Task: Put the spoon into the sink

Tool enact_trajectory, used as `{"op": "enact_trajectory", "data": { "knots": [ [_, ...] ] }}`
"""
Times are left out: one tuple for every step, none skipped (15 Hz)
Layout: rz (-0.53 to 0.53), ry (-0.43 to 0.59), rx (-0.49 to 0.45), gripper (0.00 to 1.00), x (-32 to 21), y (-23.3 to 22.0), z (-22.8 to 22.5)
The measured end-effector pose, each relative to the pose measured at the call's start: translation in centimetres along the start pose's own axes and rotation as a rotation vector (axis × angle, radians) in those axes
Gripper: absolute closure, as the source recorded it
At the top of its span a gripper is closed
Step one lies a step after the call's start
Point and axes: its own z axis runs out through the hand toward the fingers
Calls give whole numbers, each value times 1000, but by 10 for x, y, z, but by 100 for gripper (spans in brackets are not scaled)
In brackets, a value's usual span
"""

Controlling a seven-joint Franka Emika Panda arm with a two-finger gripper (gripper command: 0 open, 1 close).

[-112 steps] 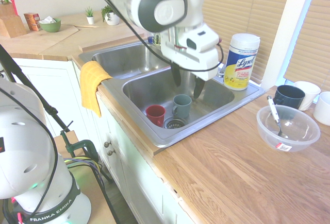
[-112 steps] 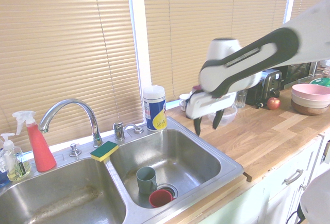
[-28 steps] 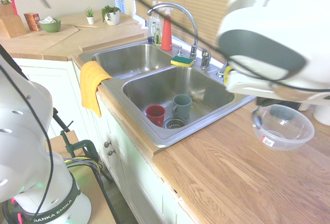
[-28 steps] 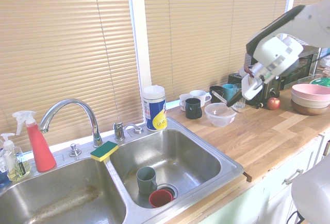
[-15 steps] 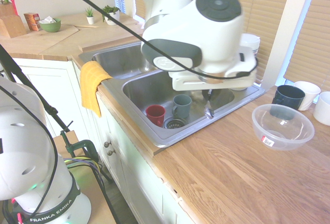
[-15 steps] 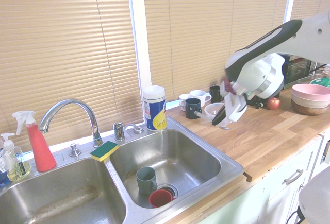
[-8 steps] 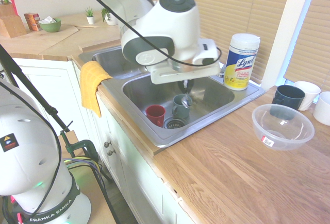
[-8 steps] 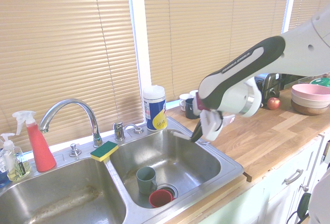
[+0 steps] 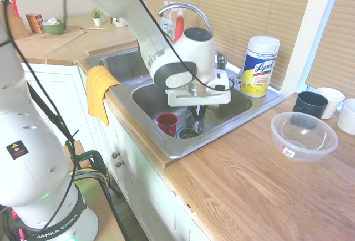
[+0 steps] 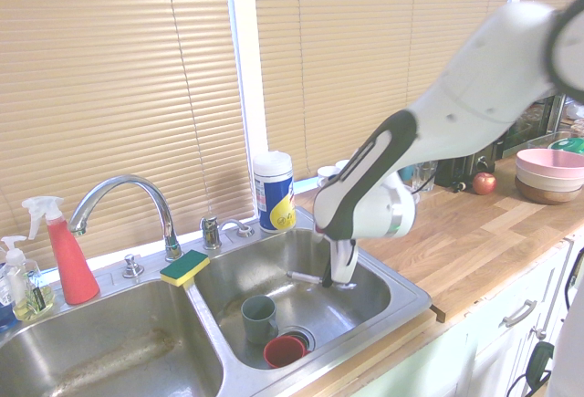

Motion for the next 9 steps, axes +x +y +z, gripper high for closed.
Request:
{"op": "enact_trajectory", "data": {
  "knots": [
    [0, -11, -12, 100, -1, 0, 11],
    [2, -21, -23, 100, 0, -1, 20],
    [5, -32, -33, 100, 1, -2, 28],
    [9, -44, -43, 100, 3, -1, 35],
    [14, -53, -53, 100, 5, -1, 41],
    [15, -58, -61, 100, 6, 0, 46],
    [15, -62, -69, 100, 8, -1, 49],
    [14, -65, -75, 100, 11, -2, 52],
    [10, -68, -81, 100, 13, -3, 55]
  ]
}}
